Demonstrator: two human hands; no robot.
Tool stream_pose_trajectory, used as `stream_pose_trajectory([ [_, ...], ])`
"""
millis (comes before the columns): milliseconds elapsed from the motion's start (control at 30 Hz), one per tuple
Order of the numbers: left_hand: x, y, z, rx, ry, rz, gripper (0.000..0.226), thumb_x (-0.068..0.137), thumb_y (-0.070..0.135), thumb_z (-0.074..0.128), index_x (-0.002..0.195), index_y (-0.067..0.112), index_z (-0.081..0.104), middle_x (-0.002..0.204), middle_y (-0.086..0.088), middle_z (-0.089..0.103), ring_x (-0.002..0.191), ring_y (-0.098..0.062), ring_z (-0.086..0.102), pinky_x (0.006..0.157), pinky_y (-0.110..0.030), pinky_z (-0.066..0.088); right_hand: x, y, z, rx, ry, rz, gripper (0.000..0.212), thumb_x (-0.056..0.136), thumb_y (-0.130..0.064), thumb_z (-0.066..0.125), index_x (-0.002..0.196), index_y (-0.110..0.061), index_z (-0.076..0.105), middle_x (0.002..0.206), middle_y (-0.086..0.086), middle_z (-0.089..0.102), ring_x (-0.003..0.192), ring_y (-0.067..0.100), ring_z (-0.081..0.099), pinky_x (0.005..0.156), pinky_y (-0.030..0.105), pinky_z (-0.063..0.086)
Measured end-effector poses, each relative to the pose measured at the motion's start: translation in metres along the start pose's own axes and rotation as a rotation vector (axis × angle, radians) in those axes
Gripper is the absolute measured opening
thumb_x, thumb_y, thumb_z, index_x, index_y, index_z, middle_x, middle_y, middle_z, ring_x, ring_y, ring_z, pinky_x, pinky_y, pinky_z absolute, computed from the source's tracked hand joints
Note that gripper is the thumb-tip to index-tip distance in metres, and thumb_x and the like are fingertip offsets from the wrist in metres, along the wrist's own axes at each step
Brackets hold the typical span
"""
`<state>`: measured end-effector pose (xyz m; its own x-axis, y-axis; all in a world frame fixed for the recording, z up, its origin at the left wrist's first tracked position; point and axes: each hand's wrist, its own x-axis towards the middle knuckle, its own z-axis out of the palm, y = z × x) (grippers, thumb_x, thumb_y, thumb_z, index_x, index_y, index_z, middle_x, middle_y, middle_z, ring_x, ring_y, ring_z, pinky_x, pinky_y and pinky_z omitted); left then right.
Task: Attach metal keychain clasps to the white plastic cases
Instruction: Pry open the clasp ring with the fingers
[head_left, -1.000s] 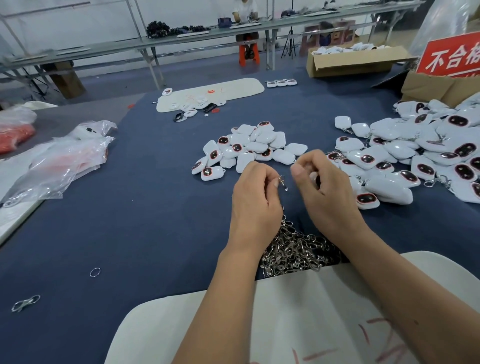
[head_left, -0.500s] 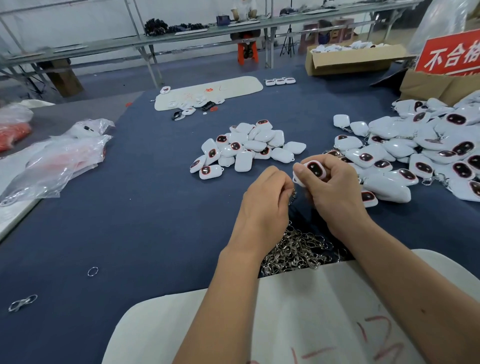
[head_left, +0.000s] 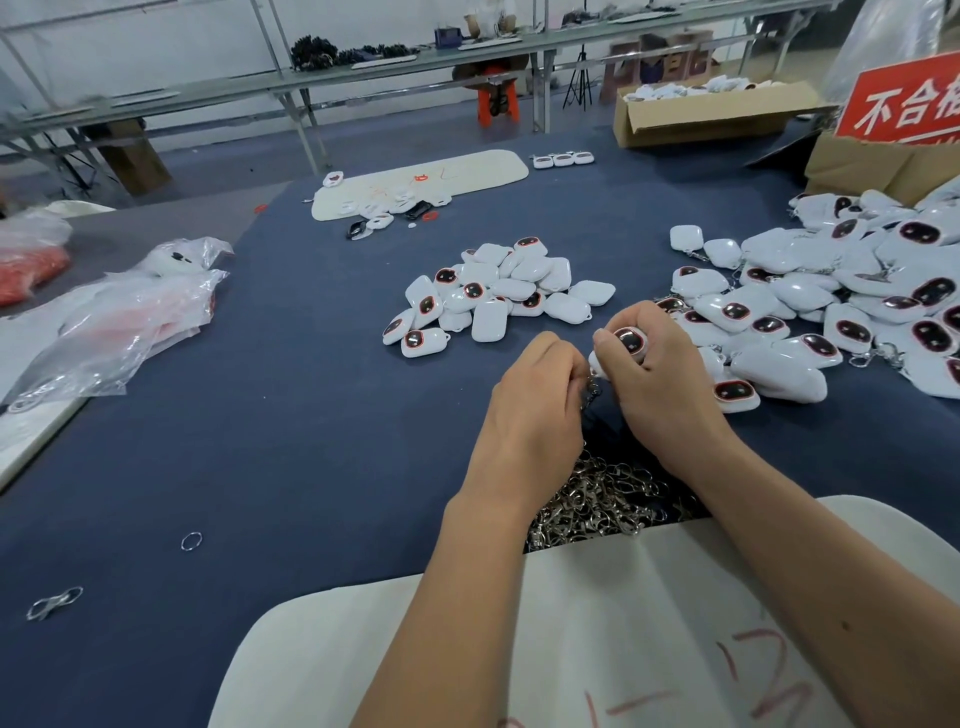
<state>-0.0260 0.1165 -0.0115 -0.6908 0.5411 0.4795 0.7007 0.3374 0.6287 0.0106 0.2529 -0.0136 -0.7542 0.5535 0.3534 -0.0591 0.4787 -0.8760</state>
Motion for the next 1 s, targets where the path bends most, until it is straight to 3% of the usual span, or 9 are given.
stream_pose_trajectory([
  [267, -0.0014, 0.0015, 0.0014, 0.016, -0.001, -0.05, 0.025, 0.098, -0.001, 0.045, 0.081, 0.018, 0.048, 0.089, -0.002, 0.051, 0.077, -0.03, 0.048, 0.073, -0.055, 0.044, -0.004, -0.0029, 0.0005, -0.11, 0.025, -0.067, 0.012, 0.1, -0.015, 0.057, 0.089, -0.011, 0.056, 0.072, -0.005, 0.061, 0.067, 0.003, 0.054, 0.06, 0.011, 0.04],
  [400, -0.0014, -0.001, 0.0031, 0.014, 0.017, -0.084, 0.021, 0.099, 0.001, 0.048, 0.083, 0.013, 0.055, 0.09, -0.002, 0.055, 0.082, -0.025, 0.051, 0.077, -0.049, 0.045, -0.005, -0.0034, 0.0007, -0.103, 0.035, -0.078, 0.015, 0.102, -0.021, 0.058, 0.09, -0.013, 0.056, 0.072, -0.009, 0.059, 0.067, 0.001, 0.055, 0.06, 0.011, 0.04],
  [533, 0.0032, -0.0007, 0.0035, -0.112, 0.129, -0.034, 0.014, 0.098, 0.005, 0.058, 0.087, 0.013, 0.063, 0.09, 0.004, 0.059, 0.086, -0.015, 0.055, 0.076, -0.035, 0.047, -0.0022, -0.0025, -0.0017, 0.273, -0.032, 0.114, 0.02, 0.106, -0.026, 0.056, 0.091, -0.014, 0.054, 0.066, -0.004, 0.051, 0.057, 0.012, 0.045, 0.054, 0.027, 0.037],
  [633, 0.0063, -0.0009, 0.004, -0.2, 0.153, 0.002, 0.01, 0.094, 0.006, 0.065, 0.093, 0.015, 0.068, 0.095, 0.009, 0.064, 0.094, -0.011, 0.06, 0.076, -0.026, 0.051, -0.0013, -0.0046, -0.0054, 0.529, -0.104, 0.213, 0.021, 0.109, -0.025, 0.051, 0.093, -0.012, 0.052, 0.058, -0.001, 0.045, 0.043, 0.011, 0.034, 0.041, 0.022, 0.029],
  [800, 0.0062, 0.0002, 0.0049, -0.377, 0.205, -0.132, 0.018, 0.091, 0.006, 0.071, 0.089, 0.024, 0.072, 0.086, 0.013, 0.073, 0.085, -0.008, 0.068, 0.076, -0.016, 0.052, 0.0003, -0.0072, -0.0079, 0.722, -0.268, 0.286, 0.023, 0.103, -0.02, 0.048, 0.08, -0.017, 0.05, 0.063, 0.002, 0.043, 0.045, 0.013, 0.032, 0.043, 0.021, 0.02],
  [900, 0.0071, 0.0008, 0.0027, -0.462, 0.267, -0.187, 0.016, 0.089, 0.001, 0.073, 0.087, 0.017, 0.073, 0.08, 0.008, 0.074, 0.075, -0.006, 0.069, 0.071, -0.014, 0.051, -0.0003, -0.0046, -0.0054, 0.793, -0.316, 0.307, 0.008, 0.098, -0.013, 0.044, 0.094, -0.015, 0.051, 0.065, 0.003, 0.044, 0.048, 0.013, 0.034, 0.048, 0.026, 0.015],
  [1000, 0.0082, 0.0034, 0.0002, -0.525, 0.311, -0.245, 0.019, 0.088, 0.0, 0.074, 0.084, 0.018, 0.073, 0.077, 0.007, 0.073, 0.072, -0.003, 0.068, 0.069, -0.014, 0.051, -0.0007, -0.0048, -0.0048, 0.901, -0.355, 0.337, 0.02, 0.093, -0.008, 0.045, 0.111, -0.014, 0.052, 0.067, 0.003, 0.045, 0.05, 0.013, 0.036, 0.045, 0.022, 0.023],
])
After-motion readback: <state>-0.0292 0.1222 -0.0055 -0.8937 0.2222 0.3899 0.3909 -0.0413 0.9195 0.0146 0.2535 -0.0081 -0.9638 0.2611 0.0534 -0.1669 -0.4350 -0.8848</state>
